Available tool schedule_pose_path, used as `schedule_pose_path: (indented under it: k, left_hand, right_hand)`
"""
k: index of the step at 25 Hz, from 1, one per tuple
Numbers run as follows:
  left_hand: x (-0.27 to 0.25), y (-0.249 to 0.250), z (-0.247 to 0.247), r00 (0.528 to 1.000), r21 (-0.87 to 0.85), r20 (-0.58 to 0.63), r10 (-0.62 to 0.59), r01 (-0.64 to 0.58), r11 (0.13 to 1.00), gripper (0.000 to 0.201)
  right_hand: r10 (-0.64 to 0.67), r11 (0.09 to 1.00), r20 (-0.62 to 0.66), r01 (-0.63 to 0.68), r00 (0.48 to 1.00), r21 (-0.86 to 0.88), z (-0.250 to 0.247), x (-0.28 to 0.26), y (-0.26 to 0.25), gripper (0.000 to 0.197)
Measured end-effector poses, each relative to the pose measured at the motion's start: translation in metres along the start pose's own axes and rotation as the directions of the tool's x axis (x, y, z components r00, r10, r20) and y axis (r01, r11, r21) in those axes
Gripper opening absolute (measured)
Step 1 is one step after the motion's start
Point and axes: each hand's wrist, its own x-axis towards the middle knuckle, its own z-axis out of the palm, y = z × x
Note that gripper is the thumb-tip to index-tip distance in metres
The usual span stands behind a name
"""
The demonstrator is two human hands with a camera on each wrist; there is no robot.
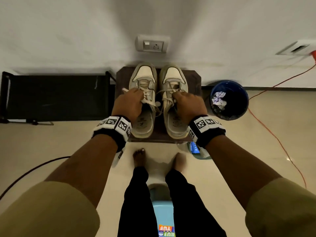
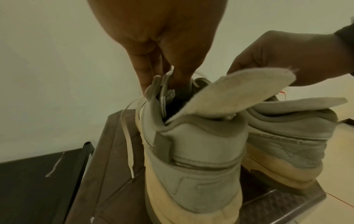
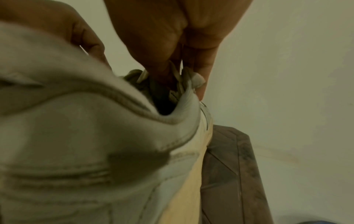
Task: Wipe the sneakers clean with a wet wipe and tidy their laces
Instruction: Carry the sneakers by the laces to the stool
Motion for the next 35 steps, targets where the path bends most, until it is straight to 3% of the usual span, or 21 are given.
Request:
schedule_pose_path:
  k: [5,9,12,19,24,29,35]
  left_hand:
    - [0.016,-0.001,0.027,0.999,-0.020,-0.052,-0.004,0.003,1.000,0.021]
    - [0.012,0.002,0.027,0.993,-0.071,-0.112,-0.032,0.025,0.997,0.016]
    - [0.006,-0.002,0.023,0.996,-0.107,-0.085,0.003,-0.012,0.994,0.017]
    - [-0.022,0.001,0.015,0.997,-0.119,-0.072,0.031,-0.039,0.992,0.037]
    - [-0.046,0.017,0.030,0.979,-0.033,-0.152,0.133,-0.139,0.990,0.032]
    - [-0.065,0.038,0.047,0.960,-0.004,-0.199,0.198,-0.203,0.979,0.029]
    - [-0.090,0.099,0.076,0.893,0.101,-0.280,0.352,-0.337,0.936,0.034]
  right_hand:
    - [-0.031,0.999,-0.045,0.032,0.999,0.025,0.025,0.015,0.006,0.022]
    - [0.021,0.999,-0.063,-0.019,0.998,0.037,0.023,0.016,-0.001,0.022]
    - [0.049,0.997,-0.041,-0.047,0.998,0.060,0.019,0.016,-0.002,0.025]
    - [0.176,0.972,-0.096,-0.157,0.980,0.177,0.029,-0.001,-0.019,0.060]
    - [0.222,0.962,-0.194,-0.183,0.956,0.201,0.044,-0.015,-0.025,0.047]
    - [0.242,0.943,-0.218,-0.176,0.946,0.282,0.047,-0.031,-0.026,0.047]
    - [0.357,0.838,-0.246,-0.192,0.901,0.510,0.054,-0.067,-0.002,0.045]
